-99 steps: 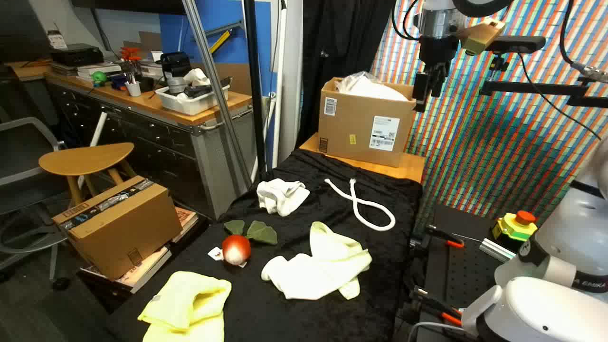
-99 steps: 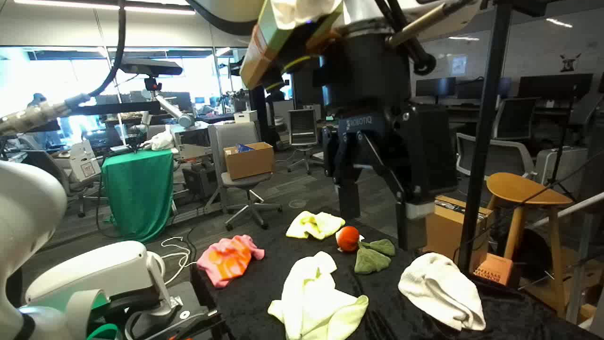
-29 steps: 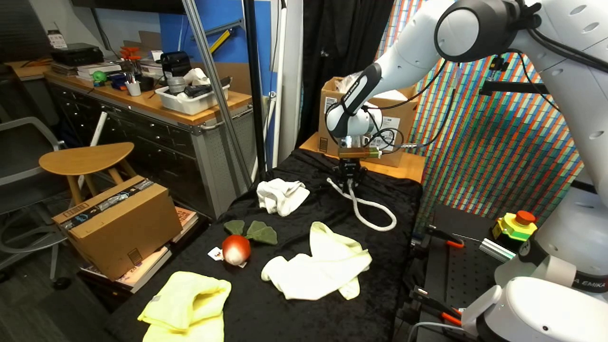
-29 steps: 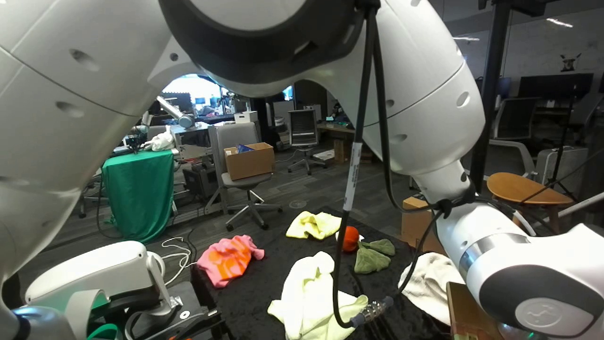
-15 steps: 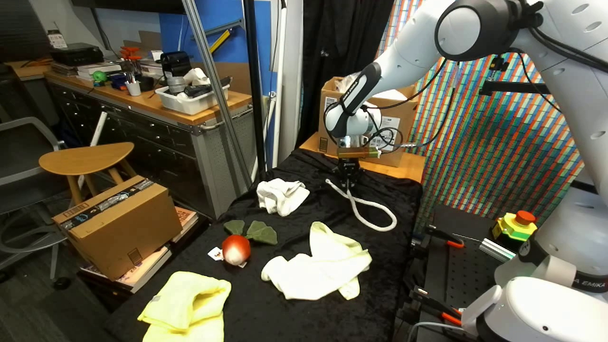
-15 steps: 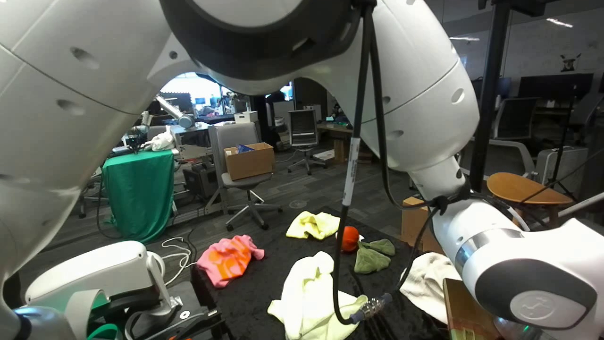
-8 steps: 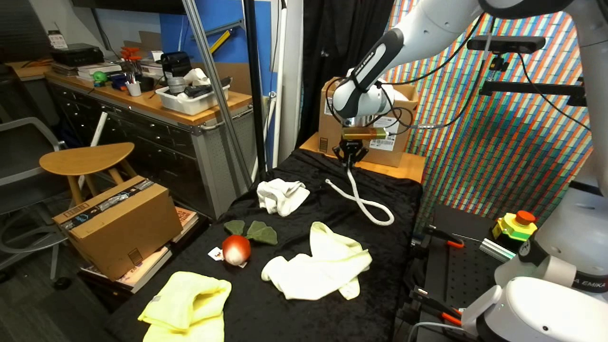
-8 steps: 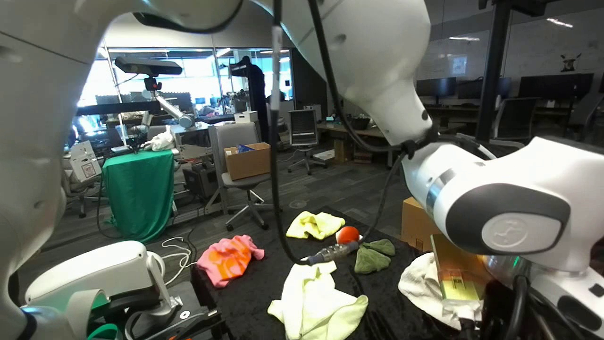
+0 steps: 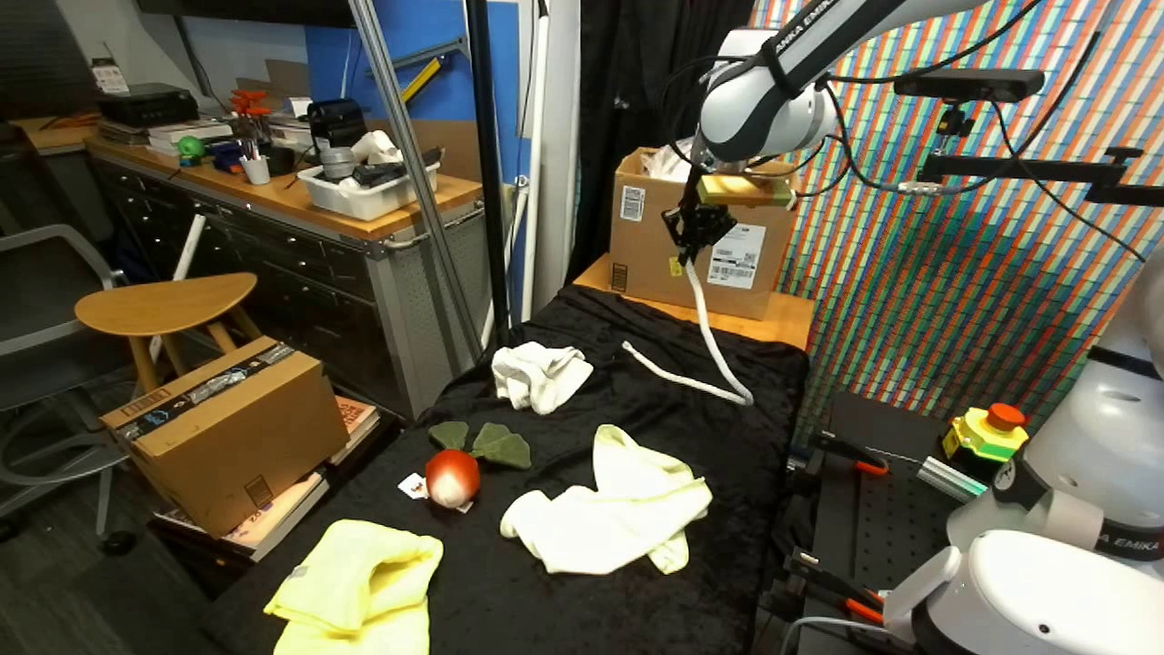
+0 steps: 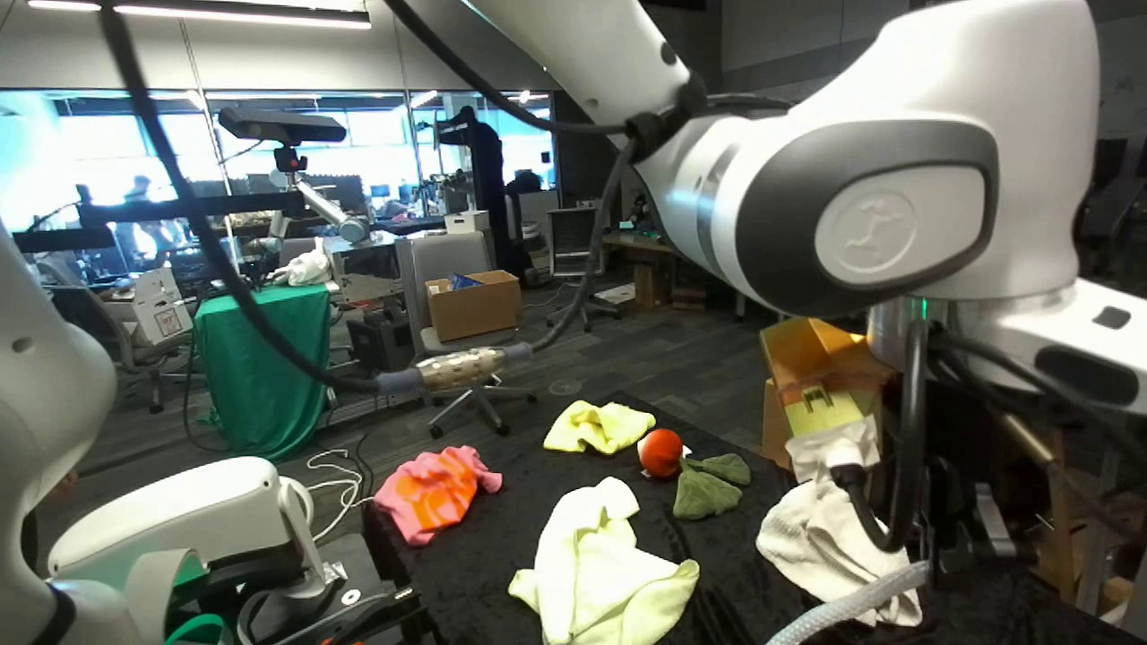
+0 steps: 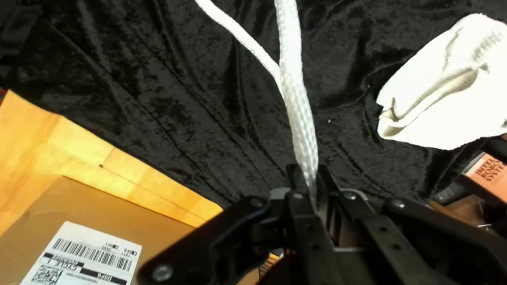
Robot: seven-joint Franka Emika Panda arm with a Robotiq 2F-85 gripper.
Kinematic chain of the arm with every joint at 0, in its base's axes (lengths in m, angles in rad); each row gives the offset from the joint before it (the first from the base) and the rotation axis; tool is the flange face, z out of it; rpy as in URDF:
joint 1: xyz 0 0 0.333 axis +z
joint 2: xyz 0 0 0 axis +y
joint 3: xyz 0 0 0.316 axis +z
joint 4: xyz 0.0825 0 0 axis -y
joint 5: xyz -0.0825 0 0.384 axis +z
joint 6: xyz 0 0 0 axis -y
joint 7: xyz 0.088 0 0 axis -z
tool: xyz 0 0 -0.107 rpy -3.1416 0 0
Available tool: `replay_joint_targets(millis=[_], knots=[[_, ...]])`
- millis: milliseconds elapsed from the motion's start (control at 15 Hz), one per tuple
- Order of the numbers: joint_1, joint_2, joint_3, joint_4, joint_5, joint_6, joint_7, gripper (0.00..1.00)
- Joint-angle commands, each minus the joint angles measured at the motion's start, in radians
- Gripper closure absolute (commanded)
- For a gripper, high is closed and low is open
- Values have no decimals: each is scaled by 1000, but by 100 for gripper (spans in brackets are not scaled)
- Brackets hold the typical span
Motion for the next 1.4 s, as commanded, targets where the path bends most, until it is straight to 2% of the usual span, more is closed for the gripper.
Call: replay_joint_targets(millis=[0,200,333,733,1067,1333], knots=[[7,-198,13,-105,-162,-36,29,92],[-7,-332,67,-126,-265,-133,34,92],[-11,-418,110,-131,-291,-203,34,92],[20,-611,206,-104,-250,-437,-72,92],[82,-729,276,-114,-244,-542,-138,92],[169,-778,339,-119,-223,-593,-181,92]])
